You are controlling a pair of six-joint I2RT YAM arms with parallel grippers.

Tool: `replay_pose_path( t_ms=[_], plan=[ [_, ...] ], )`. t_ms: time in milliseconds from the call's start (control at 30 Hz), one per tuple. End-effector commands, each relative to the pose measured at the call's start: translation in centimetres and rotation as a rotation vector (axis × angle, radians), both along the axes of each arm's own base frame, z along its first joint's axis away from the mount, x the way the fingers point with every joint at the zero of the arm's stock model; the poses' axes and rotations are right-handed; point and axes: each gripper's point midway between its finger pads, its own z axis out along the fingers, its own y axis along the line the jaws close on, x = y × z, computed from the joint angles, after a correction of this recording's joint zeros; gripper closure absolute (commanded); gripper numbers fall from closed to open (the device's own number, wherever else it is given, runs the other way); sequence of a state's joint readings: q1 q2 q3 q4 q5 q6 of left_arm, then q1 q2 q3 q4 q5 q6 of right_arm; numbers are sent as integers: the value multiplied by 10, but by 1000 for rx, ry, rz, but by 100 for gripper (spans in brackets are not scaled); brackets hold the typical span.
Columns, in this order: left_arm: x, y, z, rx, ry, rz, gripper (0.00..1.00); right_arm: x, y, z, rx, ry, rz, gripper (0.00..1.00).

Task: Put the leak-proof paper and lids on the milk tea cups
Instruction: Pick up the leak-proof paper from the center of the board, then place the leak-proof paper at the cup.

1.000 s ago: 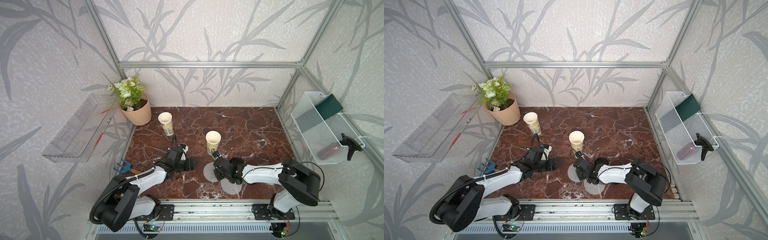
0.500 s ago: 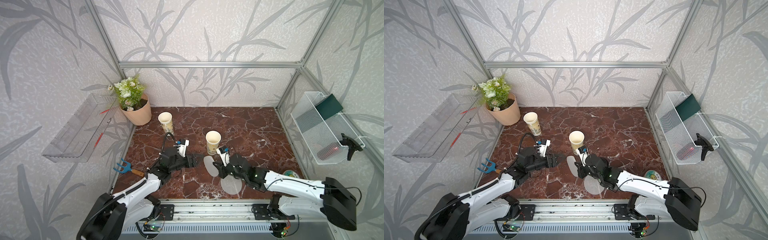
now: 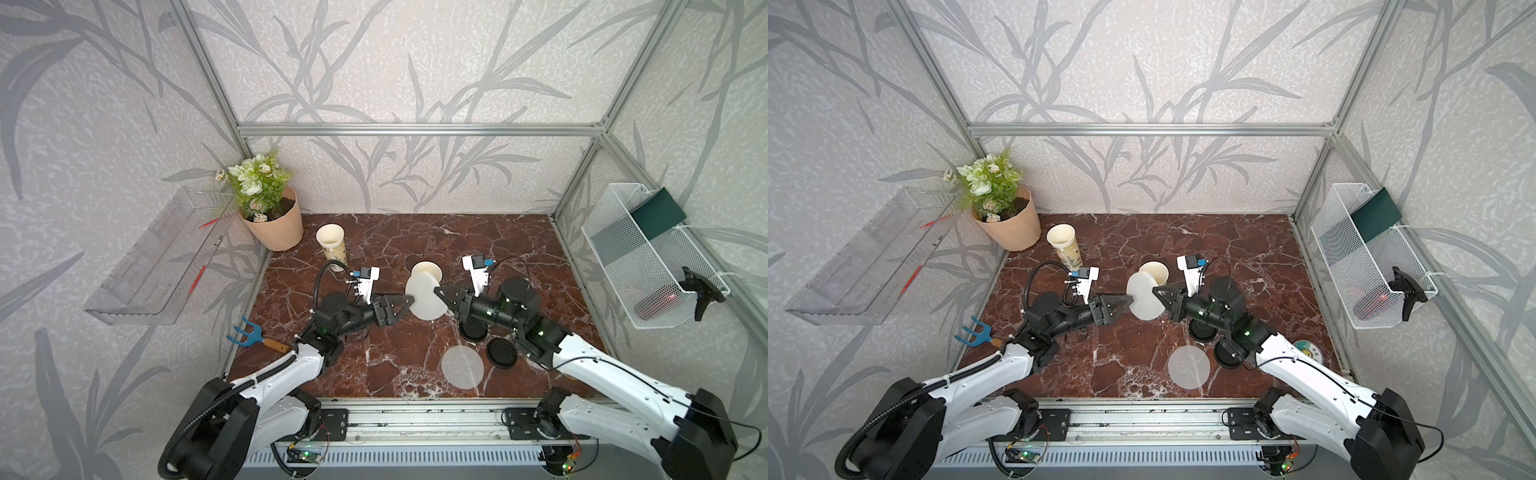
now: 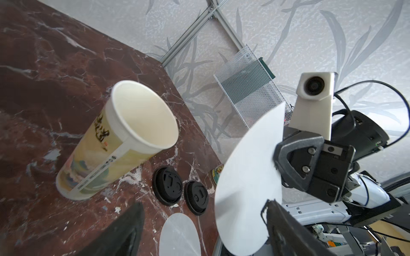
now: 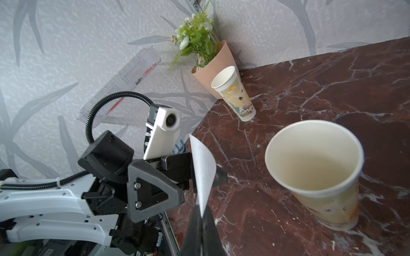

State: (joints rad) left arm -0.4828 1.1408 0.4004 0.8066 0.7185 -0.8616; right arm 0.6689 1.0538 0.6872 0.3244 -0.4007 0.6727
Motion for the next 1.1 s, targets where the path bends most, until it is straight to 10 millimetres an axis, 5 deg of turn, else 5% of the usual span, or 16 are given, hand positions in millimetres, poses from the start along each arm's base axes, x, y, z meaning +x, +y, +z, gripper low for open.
replay_pose_path(
  t_ms=[0, 167, 400, 467, 633, 867, 1067],
  plan=[
    [-2, -11, 48, -101, -116, -79, 29, -2, 10, 29, 100, -8, 86, 100],
    [4, -15, 52, -117, -116, -88, 74, 15, 3, 20, 87, 15, 36, 100],
    [15, -18, 45, -50, -100, -66, 100, 34, -6, 4, 40, 57, 2, 100],
    [19, -21, 48, -28, -100, -70, 100, 38, -11, 2, 12, 66, 2, 98],
    [34, -32, 57, 36, -93, -94, 100, 44, -29, 7, 18, 45, -13, 63],
    [65, -68, 81, 89, -34, -182, 100, 58, -88, 13, -7, 10, -226, 25],
    [88, -78, 47, 137, 103, -141, 100, 63, -102, 7, -22, 17, -283, 15]
  ],
)
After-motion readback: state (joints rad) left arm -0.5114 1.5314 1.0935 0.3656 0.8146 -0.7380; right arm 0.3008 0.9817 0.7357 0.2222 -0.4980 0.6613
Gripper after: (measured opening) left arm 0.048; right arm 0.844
